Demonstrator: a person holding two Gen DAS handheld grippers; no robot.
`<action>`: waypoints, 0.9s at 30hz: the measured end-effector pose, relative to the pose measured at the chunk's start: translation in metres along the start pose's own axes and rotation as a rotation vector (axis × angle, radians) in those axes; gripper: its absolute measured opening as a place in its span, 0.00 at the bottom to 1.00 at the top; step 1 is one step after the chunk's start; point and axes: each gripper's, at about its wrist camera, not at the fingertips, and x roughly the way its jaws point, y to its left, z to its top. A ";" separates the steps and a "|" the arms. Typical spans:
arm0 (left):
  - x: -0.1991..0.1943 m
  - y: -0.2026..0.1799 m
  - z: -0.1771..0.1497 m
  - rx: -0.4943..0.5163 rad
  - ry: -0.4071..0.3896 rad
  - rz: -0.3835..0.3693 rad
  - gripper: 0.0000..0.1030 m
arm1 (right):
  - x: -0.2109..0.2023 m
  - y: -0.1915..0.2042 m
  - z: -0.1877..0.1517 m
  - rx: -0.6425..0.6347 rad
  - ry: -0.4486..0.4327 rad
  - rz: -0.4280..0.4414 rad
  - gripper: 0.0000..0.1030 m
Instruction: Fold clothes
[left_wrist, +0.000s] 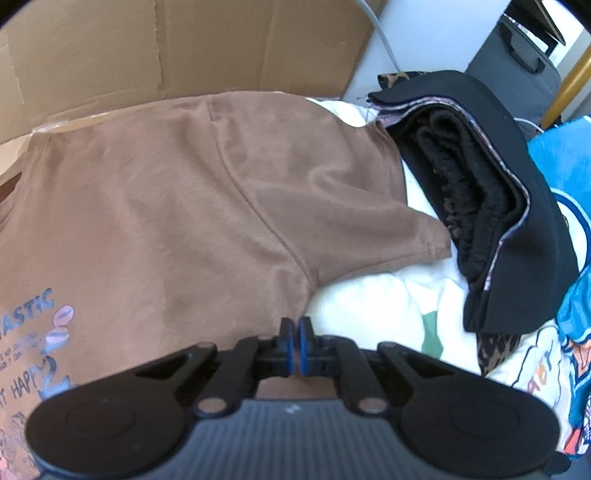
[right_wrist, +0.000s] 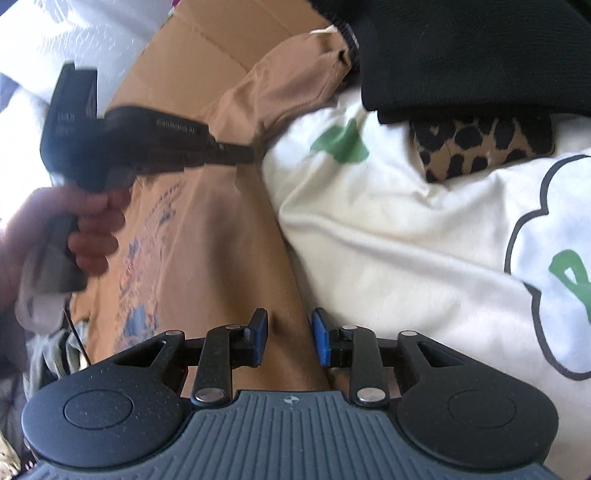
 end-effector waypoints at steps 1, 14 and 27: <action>-0.001 0.000 0.000 0.004 0.000 0.004 0.03 | 0.001 0.001 -0.001 -0.005 0.003 0.000 0.30; 0.002 -0.009 0.002 0.061 0.003 0.026 0.03 | -0.004 -0.009 0.014 -0.023 -0.069 -0.025 0.30; 0.004 -0.006 -0.003 0.067 0.006 0.029 0.04 | 0.004 0.004 -0.001 -0.142 -0.026 -0.043 0.26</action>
